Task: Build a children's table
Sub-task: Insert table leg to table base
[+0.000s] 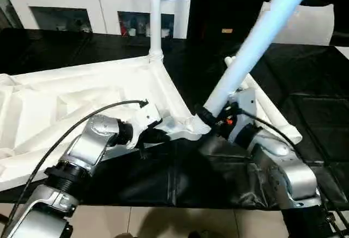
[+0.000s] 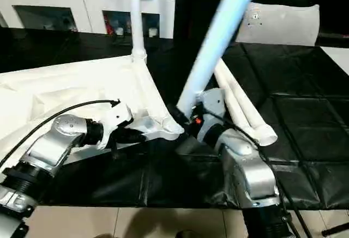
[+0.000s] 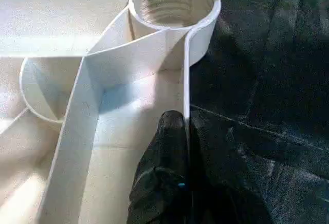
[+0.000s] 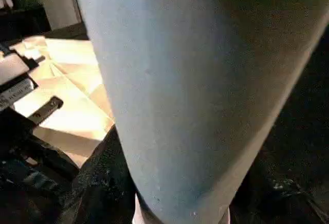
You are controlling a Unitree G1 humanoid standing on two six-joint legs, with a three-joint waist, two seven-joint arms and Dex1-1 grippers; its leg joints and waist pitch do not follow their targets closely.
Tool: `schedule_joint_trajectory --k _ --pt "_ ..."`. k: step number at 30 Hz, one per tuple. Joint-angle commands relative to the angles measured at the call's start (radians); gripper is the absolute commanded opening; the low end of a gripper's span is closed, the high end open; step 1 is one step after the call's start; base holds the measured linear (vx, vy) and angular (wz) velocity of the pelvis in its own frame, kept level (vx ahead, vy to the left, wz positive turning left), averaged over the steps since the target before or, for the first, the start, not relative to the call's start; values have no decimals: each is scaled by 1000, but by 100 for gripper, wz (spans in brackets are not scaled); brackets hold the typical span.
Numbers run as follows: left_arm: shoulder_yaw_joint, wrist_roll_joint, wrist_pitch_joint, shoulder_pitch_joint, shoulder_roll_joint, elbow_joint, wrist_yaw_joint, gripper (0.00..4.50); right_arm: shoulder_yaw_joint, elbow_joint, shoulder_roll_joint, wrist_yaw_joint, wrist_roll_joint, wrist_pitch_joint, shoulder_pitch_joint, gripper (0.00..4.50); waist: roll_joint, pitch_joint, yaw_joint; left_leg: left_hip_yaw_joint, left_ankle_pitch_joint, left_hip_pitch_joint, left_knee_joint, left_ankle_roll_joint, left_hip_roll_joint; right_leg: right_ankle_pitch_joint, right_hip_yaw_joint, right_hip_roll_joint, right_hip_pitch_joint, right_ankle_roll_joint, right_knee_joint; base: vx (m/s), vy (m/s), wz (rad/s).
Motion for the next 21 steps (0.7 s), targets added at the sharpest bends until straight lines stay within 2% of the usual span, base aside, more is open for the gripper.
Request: schedule_joint_trajectory --k 1,3,4,5,6,7,8,10,12,13,15,16,17,21 --pt "-22 34 -20 3 14 22 -8 0 5 5 -10 13 -11 -24 -24 193 11 -65 0 -8 -238 -2 -71 20 20 -437 47 -69 49 -98 -94 0 0 0" --pt "-44 22 -139 19 39 10 -94 0 -7 45 -11 44 13 -5 -50 193 9 -67 1 -9 -232 -1 -71 24 21 -420 47 -70 50 -102 -93 0 0 0" --pt "-44 22 -139 19 39 10 -94 0 -7 45 -11 44 13 -5 -50 193 11 -68 -1 -10 -226 -4 -73 23 23 -402 49 -70 52 -108 -87 0 0 0" --pt "-51 16 -167 23 48 6 -124 0 -13 59 -10 57 26 -1 -57 193 13 -68 1 -8 -224 0 -71 24 23 -393 50 -70 48 -113 -89 0 0 0" --pt "-46 -7 -166 27 50 4 -151 0 -9 95 -20 93 39 9 -71 193 13 -70 1 -7 -212 0 -71 21 25 -334 51 -69 51 -143 -79 0 0 0" --pt "-46 -7 -166 27 50 4 -151 0 -9 95 -20 93 39 9 -71 193 15 -70 3 -7 -210 2 -72 20 27 -320 52 -70 51 -151 -78 0 0 0" --pt "-47 -19 -170 25 54 3 -172 0 4 121 -32 121 36 10 -81 193 8 -69 5 -2 -210 3 -70 22 27 -298 53 -69 49 -163 -77 0 0 0" --pt "-51 -19 -175 25 58 4 -182 0 11 132 -38 135 35 14 -85 193 12 -68 9 -4 -207 1 -71 20 27 -299 52 -71 53 -170 -74 0 0 0" --pt "-50 -15 -194 18 63 23 -192 0 30 162 -56 186 42 45 -100 193 10 -68 8 -5 -208 0 -73 20 26 -306 51 -71 57 -164 -73 0 0 0" --pt "-50 -10 -205 15 64 32 -187 0 33 166 -58 201 48 48 -102 193 4 -67 7 -4 -211 1 -70 24 25 -330 51 -71 56 -158 -76 0 0 0" --pt "-47 -5 -225 9 64 54 -185 0 41 171 -64 235 53 47 -104 193 3 -67 8 -3 -210 -1 -70 26 25 -360 52 -73 55 -144 -80 0 0 0" --pt "-43 -4 -234 5 61 67 -182 0 47 173 -68 247 53 48 -105 193 -5 -67 8 -3 -209 0 -70 26 25 -378 51 -74 54 -135 -83 0 0 0" --pt "-39 -6 -238 2 59 77 -181 0 52 175 -71 256 52 46 -106 193 -1 -66 10 -4 -210 0 -70 27 25 -398 50 -74 53 -129 -83 0 0 0" --pt "-27 -14 -241 -7 53 99 -188 0 62 192 -73 271 41 33 -113 193 -3 -65 11 -4 -211 0 -70 24 24 -438 49 -76 50 -114 -88 0 0 0"
